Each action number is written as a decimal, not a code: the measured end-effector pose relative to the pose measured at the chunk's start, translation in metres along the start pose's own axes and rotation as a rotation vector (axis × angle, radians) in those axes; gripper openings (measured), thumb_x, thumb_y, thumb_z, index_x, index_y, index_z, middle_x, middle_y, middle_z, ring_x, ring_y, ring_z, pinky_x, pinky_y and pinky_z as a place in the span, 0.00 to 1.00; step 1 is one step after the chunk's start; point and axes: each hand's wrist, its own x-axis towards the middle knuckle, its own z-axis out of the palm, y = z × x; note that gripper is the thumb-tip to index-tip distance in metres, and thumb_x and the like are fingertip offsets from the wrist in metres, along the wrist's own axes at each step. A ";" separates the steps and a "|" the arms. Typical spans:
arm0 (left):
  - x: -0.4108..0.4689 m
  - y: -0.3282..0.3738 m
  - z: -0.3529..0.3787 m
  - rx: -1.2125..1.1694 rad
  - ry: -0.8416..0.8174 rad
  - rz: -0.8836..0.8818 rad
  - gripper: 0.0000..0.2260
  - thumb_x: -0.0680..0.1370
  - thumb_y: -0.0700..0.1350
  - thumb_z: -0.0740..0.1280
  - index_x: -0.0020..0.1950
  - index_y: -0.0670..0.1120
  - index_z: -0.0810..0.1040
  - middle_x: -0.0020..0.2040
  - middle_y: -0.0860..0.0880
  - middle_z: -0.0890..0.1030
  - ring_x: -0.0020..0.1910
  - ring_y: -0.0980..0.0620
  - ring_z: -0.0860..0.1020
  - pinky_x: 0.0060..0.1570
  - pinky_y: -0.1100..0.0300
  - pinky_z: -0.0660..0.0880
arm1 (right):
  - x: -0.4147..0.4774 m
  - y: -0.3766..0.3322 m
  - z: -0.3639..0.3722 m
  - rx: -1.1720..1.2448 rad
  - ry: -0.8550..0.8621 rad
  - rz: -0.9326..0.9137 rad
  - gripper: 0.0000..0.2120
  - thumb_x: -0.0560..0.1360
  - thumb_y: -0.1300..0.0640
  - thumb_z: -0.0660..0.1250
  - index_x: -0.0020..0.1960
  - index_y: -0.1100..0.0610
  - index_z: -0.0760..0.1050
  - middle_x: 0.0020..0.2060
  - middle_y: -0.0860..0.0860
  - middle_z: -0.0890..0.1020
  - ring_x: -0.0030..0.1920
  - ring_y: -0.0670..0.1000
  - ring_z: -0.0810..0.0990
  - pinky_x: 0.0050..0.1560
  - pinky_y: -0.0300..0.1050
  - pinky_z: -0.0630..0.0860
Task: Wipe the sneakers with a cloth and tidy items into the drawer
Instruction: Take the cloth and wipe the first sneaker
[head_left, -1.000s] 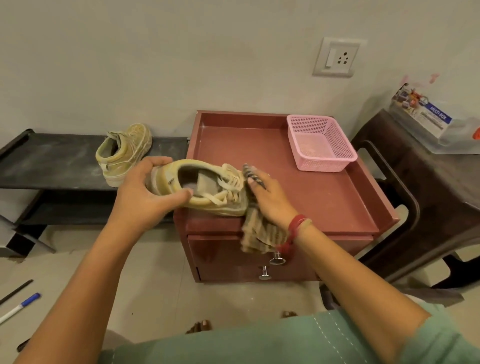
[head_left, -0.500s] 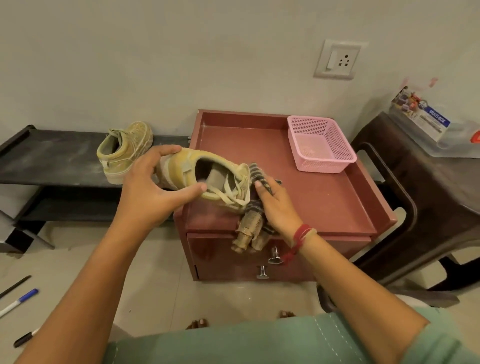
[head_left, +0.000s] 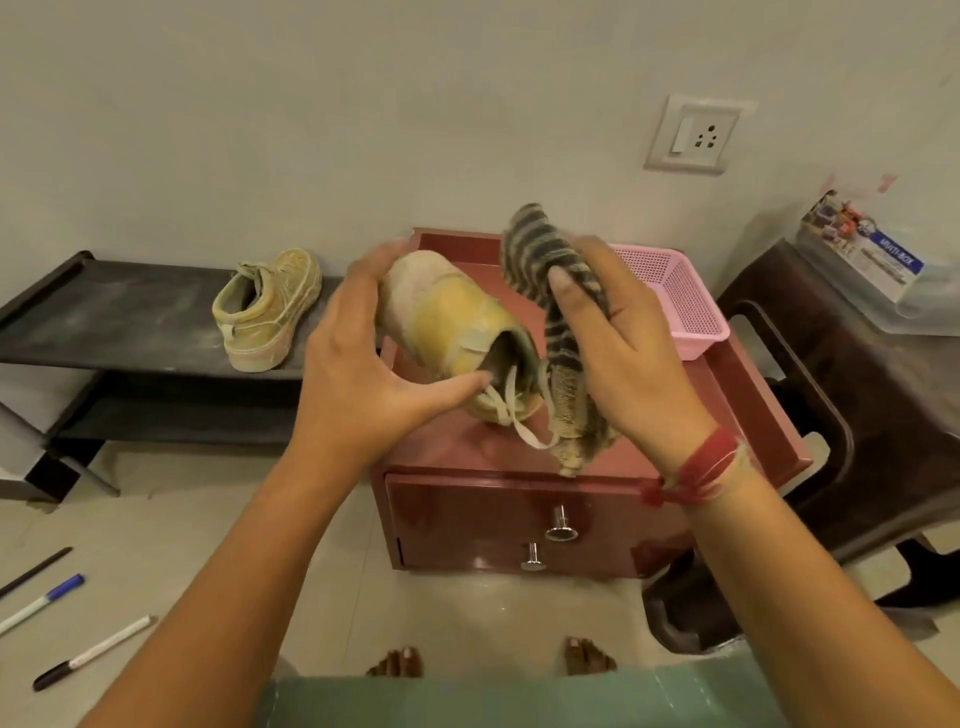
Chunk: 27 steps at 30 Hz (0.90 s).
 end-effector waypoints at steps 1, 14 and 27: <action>0.000 0.003 0.004 -0.016 0.007 0.009 0.41 0.61 0.56 0.80 0.69 0.46 0.67 0.61 0.56 0.72 0.62 0.59 0.73 0.61 0.61 0.73 | -0.001 -0.010 0.006 -0.039 -0.039 -0.076 0.12 0.79 0.60 0.58 0.60 0.55 0.74 0.53 0.44 0.80 0.55 0.40 0.77 0.58 0.39 0.72; -0.001 0.011 0.019 -0.027 0.005 -0.006 0.34 0.65 0.56 0.73 0.67 0.43 0.70 0.63 0.50 0.75 0.63 0.49 0.75 0.60 0.51 0.75 | -0.027 0.009 0.015 -0.306 -0.261 -0.201 0.14 0.75 0.47 0.61 0.57 0.49 0.78 0.69 0.49 0.70 0.72 0.48 0.64 0.74 0.54 0.55; -0.003 -0.001 0.002 -0.019 -0.009 -0.027 0.36 0.61 0.61 0.77 0.63 0.46 0.73 0.59 0.63 0.70 0.61 0.58 0.73 0.56 0.56 0.78 | -0.013 0.016 0.015 0.043 -0.086 0.081 0.15 0.77 0.52 0.60 0.61 0.55 0.76 0.60 0.52 0.78 0.63 0.48 0.75 0.67 0.53 0.69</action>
